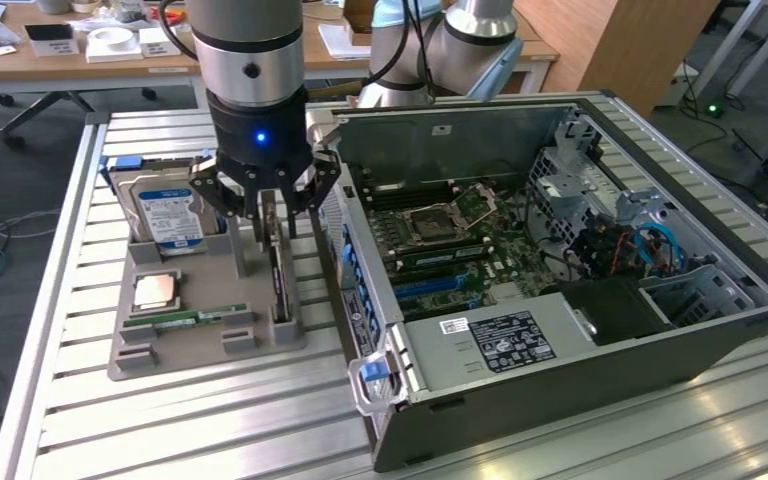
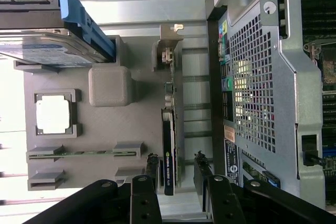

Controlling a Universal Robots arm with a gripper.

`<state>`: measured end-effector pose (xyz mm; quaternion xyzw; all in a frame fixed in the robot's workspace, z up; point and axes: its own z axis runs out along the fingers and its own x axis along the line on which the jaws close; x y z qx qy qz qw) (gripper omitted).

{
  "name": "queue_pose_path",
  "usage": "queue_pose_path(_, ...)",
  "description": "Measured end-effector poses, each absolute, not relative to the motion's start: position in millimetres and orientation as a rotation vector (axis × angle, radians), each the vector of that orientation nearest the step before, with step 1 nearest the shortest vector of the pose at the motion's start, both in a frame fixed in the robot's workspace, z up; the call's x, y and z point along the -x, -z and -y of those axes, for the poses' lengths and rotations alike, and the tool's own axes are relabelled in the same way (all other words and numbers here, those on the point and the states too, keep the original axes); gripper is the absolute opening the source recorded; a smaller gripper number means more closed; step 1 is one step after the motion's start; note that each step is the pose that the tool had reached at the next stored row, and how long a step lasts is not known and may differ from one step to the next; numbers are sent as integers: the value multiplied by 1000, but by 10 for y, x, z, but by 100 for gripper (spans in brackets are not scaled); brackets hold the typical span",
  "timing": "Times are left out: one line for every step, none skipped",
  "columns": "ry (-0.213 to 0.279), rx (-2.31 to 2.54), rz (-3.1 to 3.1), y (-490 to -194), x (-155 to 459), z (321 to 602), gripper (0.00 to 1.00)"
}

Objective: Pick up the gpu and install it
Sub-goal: 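Pick up the gpu and move the gpu toward the slot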

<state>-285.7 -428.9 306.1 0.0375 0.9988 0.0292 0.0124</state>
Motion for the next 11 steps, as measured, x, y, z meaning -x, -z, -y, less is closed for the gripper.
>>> queue_pose_path(-91,-117,-3113,-3052,2857,4289,42)
queue_pose_path(-91,-117,-3113,-3042,2858,4290,42)
queue_pose_path(-91,-117,-3113,-3032,2858,4289,42)
queue_pose_path(-91,-117,-3113,-3018,2857,4289,42)
queue_pose_path(-91,-117,-3113,-3008,2858,4290,42)
queue_pose_path(-91,-117,-3113,-3000,2858,4290,42)
queue_pose_path(-91,-117,-3114,-2997,2858,4290,42)
queue_pose_path(-90,-117,-3114,-2997,2858,4290,42)
queue_pose_path(-91,-117,-3114,-2997,2858,4290,42)
queue_pose_path(-91,-117,-3113,-2995,2858,4290,42)
queue_pose_path(-91,-117,-3114,-2995,2858,4289,42)
